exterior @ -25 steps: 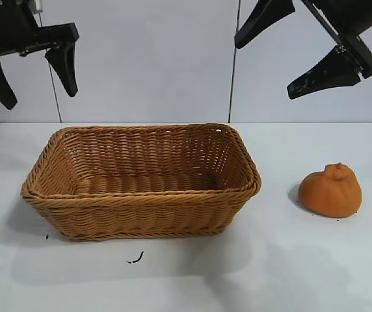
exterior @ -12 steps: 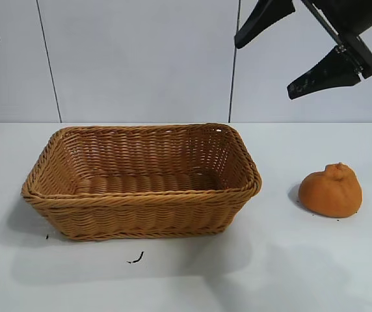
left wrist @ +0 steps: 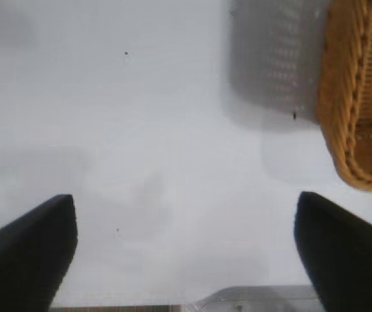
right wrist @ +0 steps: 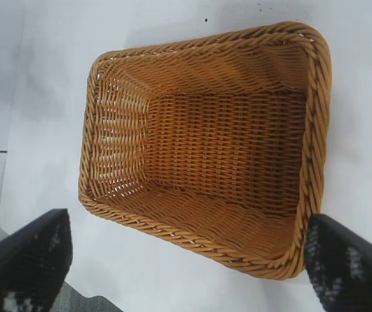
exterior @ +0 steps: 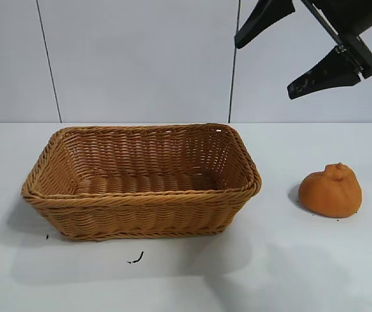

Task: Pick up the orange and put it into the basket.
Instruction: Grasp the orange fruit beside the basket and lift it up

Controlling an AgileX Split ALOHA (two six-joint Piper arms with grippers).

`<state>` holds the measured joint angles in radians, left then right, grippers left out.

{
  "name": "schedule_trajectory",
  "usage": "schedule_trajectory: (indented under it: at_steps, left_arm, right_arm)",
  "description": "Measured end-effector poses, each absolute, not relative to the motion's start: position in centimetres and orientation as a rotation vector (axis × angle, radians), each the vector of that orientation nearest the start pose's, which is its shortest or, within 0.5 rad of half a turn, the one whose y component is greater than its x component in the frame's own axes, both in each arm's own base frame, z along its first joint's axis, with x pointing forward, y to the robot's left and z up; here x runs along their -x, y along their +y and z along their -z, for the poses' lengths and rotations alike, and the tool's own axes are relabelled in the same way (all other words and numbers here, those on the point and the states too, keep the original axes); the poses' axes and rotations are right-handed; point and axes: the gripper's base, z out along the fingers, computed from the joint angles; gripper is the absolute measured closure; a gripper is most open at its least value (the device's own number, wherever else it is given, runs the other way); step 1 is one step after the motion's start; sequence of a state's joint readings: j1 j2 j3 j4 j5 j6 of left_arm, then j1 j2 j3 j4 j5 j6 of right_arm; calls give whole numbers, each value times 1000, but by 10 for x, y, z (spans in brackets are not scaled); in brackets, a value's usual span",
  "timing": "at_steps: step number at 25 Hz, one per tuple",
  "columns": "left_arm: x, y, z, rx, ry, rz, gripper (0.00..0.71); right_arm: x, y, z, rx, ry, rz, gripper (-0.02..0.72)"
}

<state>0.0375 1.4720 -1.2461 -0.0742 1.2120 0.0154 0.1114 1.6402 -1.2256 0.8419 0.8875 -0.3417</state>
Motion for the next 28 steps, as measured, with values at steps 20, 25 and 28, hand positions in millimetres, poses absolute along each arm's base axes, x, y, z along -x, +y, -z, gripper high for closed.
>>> schedule_trajectory:
  at_steps: [20,25,28]
  left_arm:
    - [-67,-2,-290,42,2451,44,58]
    - [-41,-4,-273,41,2344,62,58]
    - [-26,-5,-276,35,2244,68,58]
  right_arm:
    - [-334,90,-279,23,2569,-941,8]
    - [-334,90,-279,23,2569,-941,8]
    - [-334,90,-279,22,2569,-940,8]
